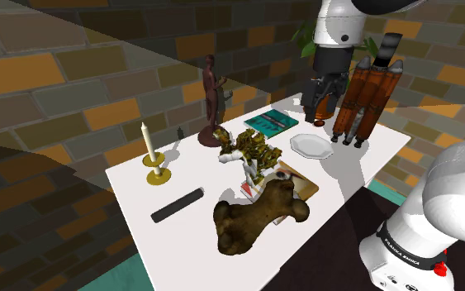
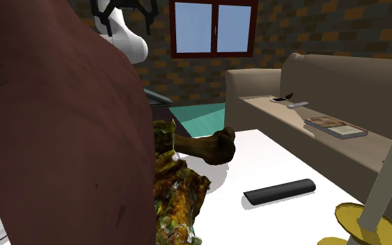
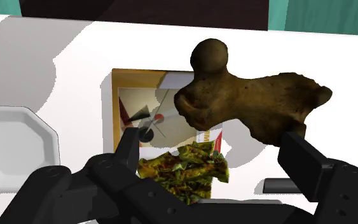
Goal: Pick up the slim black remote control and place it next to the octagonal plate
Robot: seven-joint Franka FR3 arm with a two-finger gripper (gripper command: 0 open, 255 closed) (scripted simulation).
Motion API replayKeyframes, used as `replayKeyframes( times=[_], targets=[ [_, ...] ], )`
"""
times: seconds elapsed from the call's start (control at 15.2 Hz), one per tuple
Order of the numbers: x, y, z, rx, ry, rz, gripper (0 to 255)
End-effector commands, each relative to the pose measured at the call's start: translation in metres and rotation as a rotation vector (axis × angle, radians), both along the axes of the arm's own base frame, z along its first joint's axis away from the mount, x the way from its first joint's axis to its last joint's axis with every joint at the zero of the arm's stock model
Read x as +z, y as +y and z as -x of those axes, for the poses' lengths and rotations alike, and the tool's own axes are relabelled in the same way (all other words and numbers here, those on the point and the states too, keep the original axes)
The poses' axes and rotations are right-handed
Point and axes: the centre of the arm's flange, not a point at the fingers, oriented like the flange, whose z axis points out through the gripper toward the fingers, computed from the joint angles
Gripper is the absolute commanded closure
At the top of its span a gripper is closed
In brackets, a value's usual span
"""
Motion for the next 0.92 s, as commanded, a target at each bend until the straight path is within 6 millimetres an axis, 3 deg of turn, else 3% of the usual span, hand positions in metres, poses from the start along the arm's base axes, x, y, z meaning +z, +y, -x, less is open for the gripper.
replayKeyframes(
  times=[0.0,0.4,0.86],
  targets=[
    [0.000,0.000,0.000,0.000,0.000,0.000,0],
    [-0.049,0.009,-0.062,0.215,-0.008,-0.015,0],
    [-0.106,0.036,-0.130,0.465,-0.018,-0.033,0]
  ],
)
